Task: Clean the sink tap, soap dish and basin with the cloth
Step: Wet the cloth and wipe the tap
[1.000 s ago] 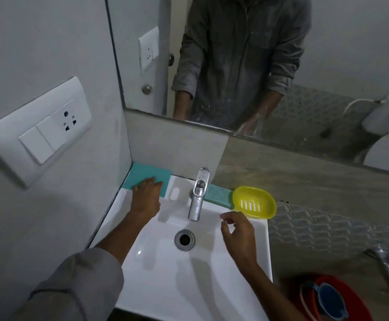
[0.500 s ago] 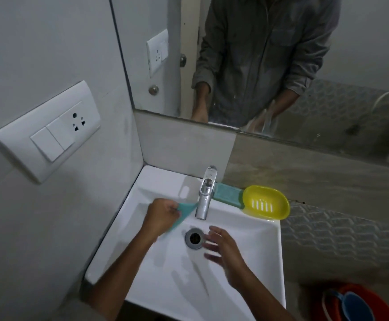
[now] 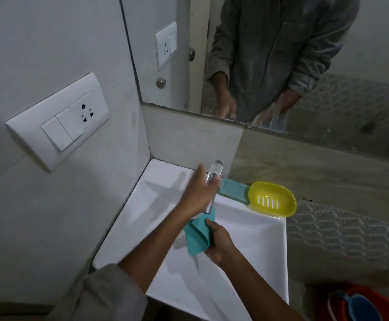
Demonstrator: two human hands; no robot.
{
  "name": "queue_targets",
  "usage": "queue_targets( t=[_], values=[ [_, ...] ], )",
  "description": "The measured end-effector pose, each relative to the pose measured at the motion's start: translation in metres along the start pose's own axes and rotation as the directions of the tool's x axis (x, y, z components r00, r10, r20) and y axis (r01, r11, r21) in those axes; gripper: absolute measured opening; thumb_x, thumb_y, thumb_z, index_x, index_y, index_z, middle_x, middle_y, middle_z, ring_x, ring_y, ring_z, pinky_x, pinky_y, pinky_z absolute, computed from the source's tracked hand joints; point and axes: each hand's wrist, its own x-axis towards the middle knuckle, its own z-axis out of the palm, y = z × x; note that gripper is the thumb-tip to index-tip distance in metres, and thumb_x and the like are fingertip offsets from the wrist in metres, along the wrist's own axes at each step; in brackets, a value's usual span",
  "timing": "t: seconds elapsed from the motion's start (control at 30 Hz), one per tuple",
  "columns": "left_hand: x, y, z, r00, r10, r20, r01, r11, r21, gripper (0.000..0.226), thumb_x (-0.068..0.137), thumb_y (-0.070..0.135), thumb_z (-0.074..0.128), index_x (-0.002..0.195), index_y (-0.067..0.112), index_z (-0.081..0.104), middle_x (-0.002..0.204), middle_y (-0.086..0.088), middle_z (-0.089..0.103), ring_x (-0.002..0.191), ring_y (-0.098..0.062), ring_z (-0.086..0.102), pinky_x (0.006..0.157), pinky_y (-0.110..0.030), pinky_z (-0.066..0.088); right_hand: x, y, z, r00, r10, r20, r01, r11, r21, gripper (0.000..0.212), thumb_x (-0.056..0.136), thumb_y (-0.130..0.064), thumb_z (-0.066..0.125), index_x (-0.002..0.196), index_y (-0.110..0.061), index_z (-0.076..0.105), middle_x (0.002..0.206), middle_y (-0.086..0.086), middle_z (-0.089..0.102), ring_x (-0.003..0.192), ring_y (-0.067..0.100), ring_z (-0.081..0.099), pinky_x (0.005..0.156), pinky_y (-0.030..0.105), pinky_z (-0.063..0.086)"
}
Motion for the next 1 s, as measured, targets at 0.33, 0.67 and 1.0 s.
queue_targets(
  t=[0.33,0.67,1.0],
  values=[
    [-0.023,-0.035,-0.011,0.977,-0.114,-0.178,0.04,0.926,-0.375,0.026,0.09,0.026,0.059,0.116,0.03,0.059,0.119,-0.003,0.067,0.102,-0.017,0.063,0.088,-0.034,0.052,0.015,-0.014,0.008,1.0,-0.028,-0.003,0.028,0.997,-0.078,0.038,0.099,-0.016,0.041,0.132,0.001,0.048,0.109,0.021,0.064,0.094,0.032,0.061,0.081,0.042,0.052],
    [-0.016,-0.12,0.029,0.862,-0.492,0.125,0.481,0.714,-0.508,0.031,0.092,0.019,0.059,0.118,0.002,0.06,0.105,-0.019,0.07,0.089,-0.034,0.07,0.073,-0.042,0.059,0.02,-0.012,0.001,0.995,-0.058,0.077,0.063,0.996,-0.068,0.031,0.094,-0.012,0.035,0.114,-0.001,0.056,0.096,0.02,0.071,0.09,0.032,0.064,0.082,0.043,0.053],
    [0.001,-0.11,0.057,0.782,-0.623,0.024,0.383,0.45,-0.806,0.019,0.095,0.027,0.058,0.089,0.009,0.061,0.09,-0.014,0.067,0.079,-0.032,0.071,0.065,-0.041,0.061,0.018,0.0,-0.009,0.869,-0.466,0.166,0.44,0.576,-0.689,0.03,0.1,-0.01,0.038,0.11,-0.011,0.067,0.108,0.012,0.07,0.103,0.027,0.066,0.093,0.036,0.054]
  ],
)
